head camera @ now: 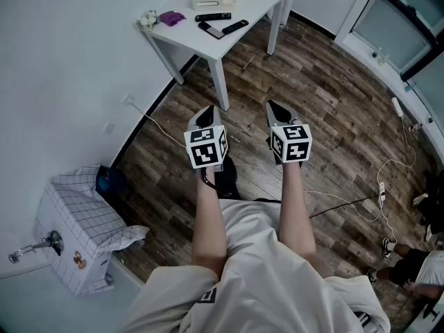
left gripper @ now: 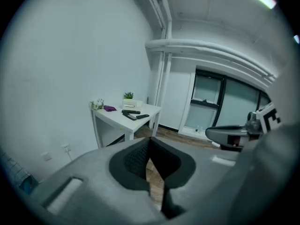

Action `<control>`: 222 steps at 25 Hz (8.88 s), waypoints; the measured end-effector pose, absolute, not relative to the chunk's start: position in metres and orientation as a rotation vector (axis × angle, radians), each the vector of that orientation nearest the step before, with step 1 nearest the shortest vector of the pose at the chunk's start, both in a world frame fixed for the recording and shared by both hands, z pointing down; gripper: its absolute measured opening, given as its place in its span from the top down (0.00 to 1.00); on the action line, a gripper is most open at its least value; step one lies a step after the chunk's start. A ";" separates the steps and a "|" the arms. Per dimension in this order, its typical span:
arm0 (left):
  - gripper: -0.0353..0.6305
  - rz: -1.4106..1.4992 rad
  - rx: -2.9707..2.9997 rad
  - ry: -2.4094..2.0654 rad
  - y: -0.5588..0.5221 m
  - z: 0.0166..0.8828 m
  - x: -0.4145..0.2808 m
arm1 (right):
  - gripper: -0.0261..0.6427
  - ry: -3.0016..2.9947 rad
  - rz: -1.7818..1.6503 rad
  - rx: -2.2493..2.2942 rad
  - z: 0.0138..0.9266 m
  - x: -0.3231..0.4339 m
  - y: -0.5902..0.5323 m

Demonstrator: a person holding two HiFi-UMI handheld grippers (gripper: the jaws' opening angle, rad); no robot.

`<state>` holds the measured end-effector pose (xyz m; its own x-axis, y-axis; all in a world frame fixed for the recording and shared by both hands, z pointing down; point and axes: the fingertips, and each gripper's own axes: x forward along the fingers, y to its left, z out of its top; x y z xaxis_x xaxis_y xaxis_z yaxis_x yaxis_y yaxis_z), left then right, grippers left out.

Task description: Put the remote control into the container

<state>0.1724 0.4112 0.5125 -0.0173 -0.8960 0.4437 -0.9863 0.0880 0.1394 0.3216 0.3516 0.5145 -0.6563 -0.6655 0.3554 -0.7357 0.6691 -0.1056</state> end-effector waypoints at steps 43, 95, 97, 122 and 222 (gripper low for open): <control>0.94 0.365 2.029 -1.724 0.012 0.504 -0.029 | 0.96 -2.598 0.492 1.067 0.503 0.085 -0.008; 0.94 0.349 1.916 -1.650 -0.161 0.601 -0.199 | 0.67 -1.849 0.497 0.359 0.709 -0.092 -0.118; 0.94 0.349 1.946 -1.628 -0.166 0.595 -0.194 | 0.68 -1.914 0.515 0.399 0.694 -0.093 -0.126; 0.94 0.355 2.257 -1.509 -0.219 0.497 -0.064 | 0.69 -2.577 0.461 1.443 0.486 0.031 -0.252; 0.94 0.538 2.296 -1.537 -0.173 0.518 -0.058 | 0.96 -2.521 0.476 1.393 0.518 0.060 -0.189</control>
